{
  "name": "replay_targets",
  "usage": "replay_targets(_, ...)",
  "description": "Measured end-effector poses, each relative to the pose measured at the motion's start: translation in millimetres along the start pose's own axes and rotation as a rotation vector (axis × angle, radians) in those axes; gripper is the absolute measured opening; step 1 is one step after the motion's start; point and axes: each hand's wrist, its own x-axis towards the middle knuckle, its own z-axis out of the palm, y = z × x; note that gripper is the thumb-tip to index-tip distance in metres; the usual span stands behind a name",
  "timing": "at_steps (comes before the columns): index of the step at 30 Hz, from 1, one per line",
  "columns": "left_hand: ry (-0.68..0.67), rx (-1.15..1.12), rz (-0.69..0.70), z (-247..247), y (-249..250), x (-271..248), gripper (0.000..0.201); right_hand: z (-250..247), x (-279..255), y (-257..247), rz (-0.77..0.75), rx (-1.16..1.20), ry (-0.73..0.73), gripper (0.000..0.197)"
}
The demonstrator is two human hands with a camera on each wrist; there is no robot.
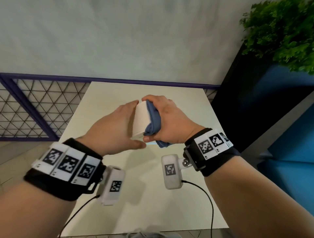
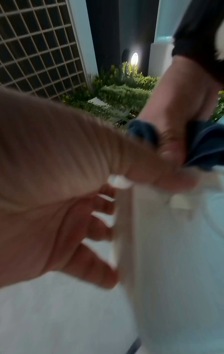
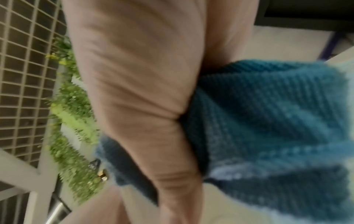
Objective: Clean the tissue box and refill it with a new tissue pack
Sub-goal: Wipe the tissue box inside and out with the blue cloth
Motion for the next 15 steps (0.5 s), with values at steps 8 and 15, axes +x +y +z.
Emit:
replay_targets(8,0.013,-0.362,0.026,17.9,-25.5,-9.3,0.065,42.1,-26.8,-34.4,-0.031,-0.075,-0.011,0.078)
replay_targets(15,0.090,-0.370,-0.220,29.5,-41.0,-21.7,0.083,27.8,-24.9,81.8,0.496,-0.002,0.108,0.050)
